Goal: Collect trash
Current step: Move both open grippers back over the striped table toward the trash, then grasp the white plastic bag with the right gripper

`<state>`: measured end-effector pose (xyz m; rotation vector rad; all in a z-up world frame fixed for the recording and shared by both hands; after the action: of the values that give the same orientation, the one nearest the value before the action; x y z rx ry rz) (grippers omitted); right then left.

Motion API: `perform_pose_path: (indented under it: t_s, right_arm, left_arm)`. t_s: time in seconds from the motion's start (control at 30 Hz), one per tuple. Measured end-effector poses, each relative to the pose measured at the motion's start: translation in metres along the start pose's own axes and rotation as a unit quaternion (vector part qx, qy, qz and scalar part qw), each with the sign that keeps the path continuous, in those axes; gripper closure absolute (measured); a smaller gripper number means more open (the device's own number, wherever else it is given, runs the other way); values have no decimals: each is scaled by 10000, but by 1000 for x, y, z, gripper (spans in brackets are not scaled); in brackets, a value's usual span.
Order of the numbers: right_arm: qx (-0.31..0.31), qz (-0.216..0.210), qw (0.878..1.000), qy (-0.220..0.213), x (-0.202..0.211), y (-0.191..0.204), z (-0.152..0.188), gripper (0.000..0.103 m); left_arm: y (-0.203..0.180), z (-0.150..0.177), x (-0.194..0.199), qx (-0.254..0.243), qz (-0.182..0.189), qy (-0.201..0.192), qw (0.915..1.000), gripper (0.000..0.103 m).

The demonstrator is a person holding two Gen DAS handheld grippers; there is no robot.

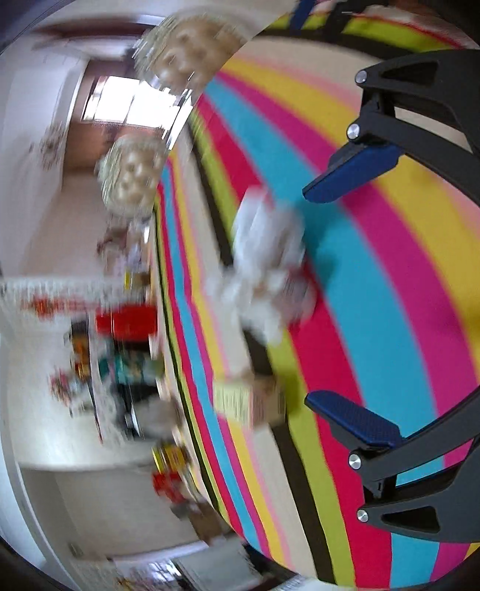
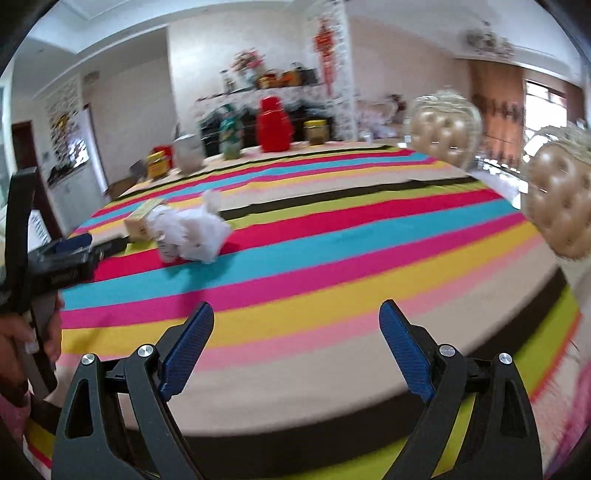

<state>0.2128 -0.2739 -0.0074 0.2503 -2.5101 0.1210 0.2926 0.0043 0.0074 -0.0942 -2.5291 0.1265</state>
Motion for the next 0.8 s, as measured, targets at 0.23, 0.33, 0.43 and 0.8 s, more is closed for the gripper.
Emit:
perform_pose_path:
  t_s: [0.23, 0.33, 0.43, 0.8]
  right_arm:
    - [245, -435, 9981, 369, -70, 52, -29, 17]
    - [389, -457, 9970, 483, -93, 72, -38, 17]
    - [452, -507, 9961, 569, -113, 85, -47, 17]
    - [511, -349, 9955, 714, -168, 113, -84, 25]
  left_arm:
    - [61, -35, -29, 835, -704, -257, 9937, 5]
    - [79, -28, -34, 1040, -615, -261, 9923, 5]
    - [88, -17, -37, 1004, -552, -105, 9934, 5]
    - [98, -19, -43, 1133, -554, -85, 9920, 5]
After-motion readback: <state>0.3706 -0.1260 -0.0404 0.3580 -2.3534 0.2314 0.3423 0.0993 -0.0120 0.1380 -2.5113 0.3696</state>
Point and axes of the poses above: each gripper's, at about its wrist camera, not at the fingertips, and x roughly against the way its jaws point, y to its left, z to its underside, the point moved 1 cm from there along -x, roughly the way its jaws point, and after that the axes turned 8 degrees about x, right-handed, at the moved point
